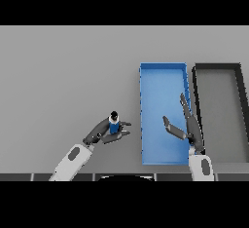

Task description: Pick up the blue pipe and place it into the blue bin.

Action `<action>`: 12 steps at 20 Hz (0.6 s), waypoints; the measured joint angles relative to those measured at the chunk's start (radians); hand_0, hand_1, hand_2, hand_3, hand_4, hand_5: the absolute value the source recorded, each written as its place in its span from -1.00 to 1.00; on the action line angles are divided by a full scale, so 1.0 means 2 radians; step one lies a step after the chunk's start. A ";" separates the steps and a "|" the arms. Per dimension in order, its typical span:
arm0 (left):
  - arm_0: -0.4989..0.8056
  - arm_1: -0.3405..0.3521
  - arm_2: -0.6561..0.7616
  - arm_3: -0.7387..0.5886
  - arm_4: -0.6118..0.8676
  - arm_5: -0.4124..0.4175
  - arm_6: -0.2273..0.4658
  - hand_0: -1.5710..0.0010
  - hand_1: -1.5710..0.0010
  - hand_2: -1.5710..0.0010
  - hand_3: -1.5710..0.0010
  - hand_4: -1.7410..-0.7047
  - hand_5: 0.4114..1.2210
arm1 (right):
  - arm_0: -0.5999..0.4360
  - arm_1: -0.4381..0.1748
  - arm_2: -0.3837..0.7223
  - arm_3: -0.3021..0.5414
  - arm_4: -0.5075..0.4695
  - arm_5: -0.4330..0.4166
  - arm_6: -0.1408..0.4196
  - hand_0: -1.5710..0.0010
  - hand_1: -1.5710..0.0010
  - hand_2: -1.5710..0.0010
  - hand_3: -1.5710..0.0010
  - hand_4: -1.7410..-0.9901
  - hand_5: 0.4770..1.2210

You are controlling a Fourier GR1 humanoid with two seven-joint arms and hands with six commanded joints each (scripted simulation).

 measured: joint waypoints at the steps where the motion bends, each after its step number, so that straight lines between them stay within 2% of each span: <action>1: 0.002 -0.003 0.001 -0.008 -0.001 0.002 -0.005 -0.83 -0.86 -0.88 -0.87 -0.50 0.90 | 0.001 -0.003 -0.002 -0.002 -0.003 0.002 -0.003 1.00 1.00 1.00 1.00 0.40 -0.59; 2: 0.002 -0.002 0.003 -0.013 0.000 0.000 -0.010 -0.87 -0.89 -0.90 -0.90 -0.49 0.92 | -0.007 -0.002 -0.004 0.000 -0.001 -0.003 0.010 1.00 1.00 1.00 1.00 0.39 -0.59; 5: -0.004 -0.014 0.005 -0.044 0.001 0.004 -0.018 -0.93 -0.94 -0.95 -0.95 -0.48 0.96 | -0.003 -0.004 -0.007 0.001 -0.007 0.002 0.002 1.00 1.00 1.00 1.00 0.37 -0.57; 7: -0.012 -0.015 0.011 -0.063 0.006 0.002 -0.008 -0.96 -0.96 -0.97 -0.97 -0.47 0.97 | -0.003 -0.007 -0.005 -0.002 0.000 0.000 0.003 1.00 1.00 1.00 1.00 0.41 -0.56; 8: -0.021 -0.016 0.013 -0.073 0.009 -0.002 0.008 -0.97 -0.97 -0.97 -0.97 -0.47 0.98 | 0.001 -0.008 -0.004 0.000 0.004 -0.001 -0.001 1.00 1.00 1.00 1.00 0.43 -0.56; 11: -0.029 -0.015 0.009 -0.099 0.011 -0.018 0.011 -0.98 -0.98 -0.99 -0.99 -0.47 0.99 | 0.001 -0.001 0.005 -0.001 0.017 -0.007 0.000 1.00 1.00 1.00 1.00 0.50 -0.55; 12: -0.030 -0.015 0.008 -0.110 0.013 -0.021 0.019 -0.99 -0.99 -0.99 -0.99 -0.47 0.99 | -0.004 -0.004 0.000 0.005 0.017 -0.009 0.009 1.00 1.00 1.00 1.00 0.52 -0.55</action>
